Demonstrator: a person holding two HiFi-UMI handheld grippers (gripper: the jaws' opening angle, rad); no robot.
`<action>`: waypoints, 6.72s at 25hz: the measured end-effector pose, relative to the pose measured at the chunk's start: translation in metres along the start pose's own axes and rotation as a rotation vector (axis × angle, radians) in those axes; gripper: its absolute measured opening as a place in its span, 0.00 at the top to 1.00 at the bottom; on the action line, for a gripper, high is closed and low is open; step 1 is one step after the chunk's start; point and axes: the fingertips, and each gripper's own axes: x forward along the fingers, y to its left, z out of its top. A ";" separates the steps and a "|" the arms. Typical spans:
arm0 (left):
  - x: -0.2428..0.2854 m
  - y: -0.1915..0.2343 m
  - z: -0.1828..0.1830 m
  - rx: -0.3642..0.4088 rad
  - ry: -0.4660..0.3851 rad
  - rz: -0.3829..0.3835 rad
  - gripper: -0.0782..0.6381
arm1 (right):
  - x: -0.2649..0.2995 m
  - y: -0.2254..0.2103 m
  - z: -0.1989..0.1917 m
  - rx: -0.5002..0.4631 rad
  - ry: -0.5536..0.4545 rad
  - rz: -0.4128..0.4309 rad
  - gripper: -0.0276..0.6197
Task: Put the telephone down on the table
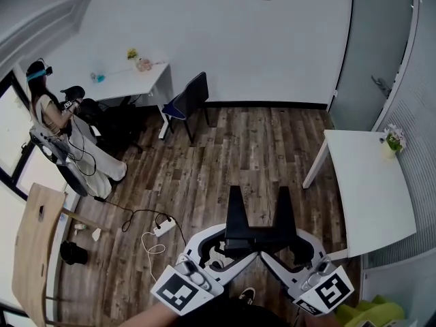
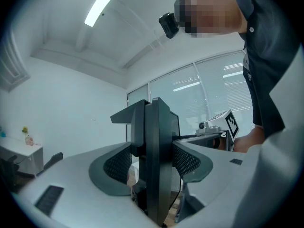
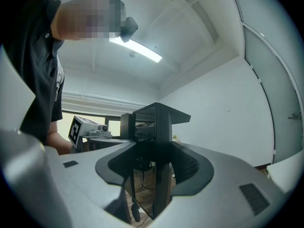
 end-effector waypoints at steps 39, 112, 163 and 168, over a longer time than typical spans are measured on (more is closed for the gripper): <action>0.061 0.262 -0.019 -0.038 -0.024 -0.206 0.52 | 0.237 -0.116 -0.019 0.002 0.038 -0.200 0.59; 0.673 0.193 -0.008 -0.065 0.027 -1.216 0.52 | 0.028 -0.650 0.020 0.030 -0.035 -1.224 0.59; 0.825 -0.205 -0.274 -0.060 0.843 -1.499 0.52 | -0.400 -0.707 -0.227 0.849 -0.124 -1.465 0.59; 0.850 -0.216 -0.305 -0.074 0.924 -1.507 0.52 | -0.418 -0.730 -0.255 0.930 -0.116 -1.463 0.59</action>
